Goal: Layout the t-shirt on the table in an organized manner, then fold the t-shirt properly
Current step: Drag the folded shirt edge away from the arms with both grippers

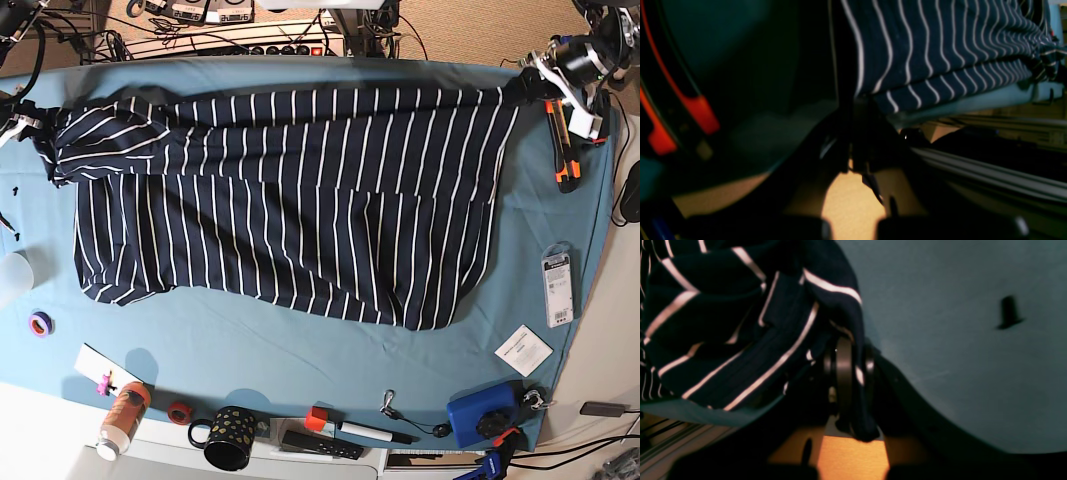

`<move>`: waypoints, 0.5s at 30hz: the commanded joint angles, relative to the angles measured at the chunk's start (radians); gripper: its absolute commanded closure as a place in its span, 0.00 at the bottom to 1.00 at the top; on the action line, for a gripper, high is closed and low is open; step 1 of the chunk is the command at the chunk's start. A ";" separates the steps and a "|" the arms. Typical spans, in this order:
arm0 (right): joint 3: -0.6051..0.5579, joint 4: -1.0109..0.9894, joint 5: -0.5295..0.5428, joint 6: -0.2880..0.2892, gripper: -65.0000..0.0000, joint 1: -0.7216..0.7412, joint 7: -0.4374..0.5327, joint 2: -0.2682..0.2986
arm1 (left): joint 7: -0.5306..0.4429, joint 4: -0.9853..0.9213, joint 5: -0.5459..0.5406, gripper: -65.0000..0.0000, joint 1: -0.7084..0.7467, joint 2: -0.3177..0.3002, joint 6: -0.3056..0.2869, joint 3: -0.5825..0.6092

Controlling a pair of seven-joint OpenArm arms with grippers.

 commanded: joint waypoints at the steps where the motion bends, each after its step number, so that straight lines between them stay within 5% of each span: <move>1: 0.008 0.014 0.005 0.001 1.00 0.003 0.011 0.047 | -0.008 0.022 -0.018 1.00 0.014 -0.016 -0.004 -0.006; 13: 0.008 0.014 0.046 0.001 1.00 0.000 0.011 0.046 | 0.006 0.024 -0.017 1.00 0.019 -0.016 -0.012 -0.006; 15: 0.008 0.014 0.046 0.001 0.92 0.000 0.011 0.046 | 0.006 0.024 -0.017 0.85 0.019 -0.016 -0.032 -0.006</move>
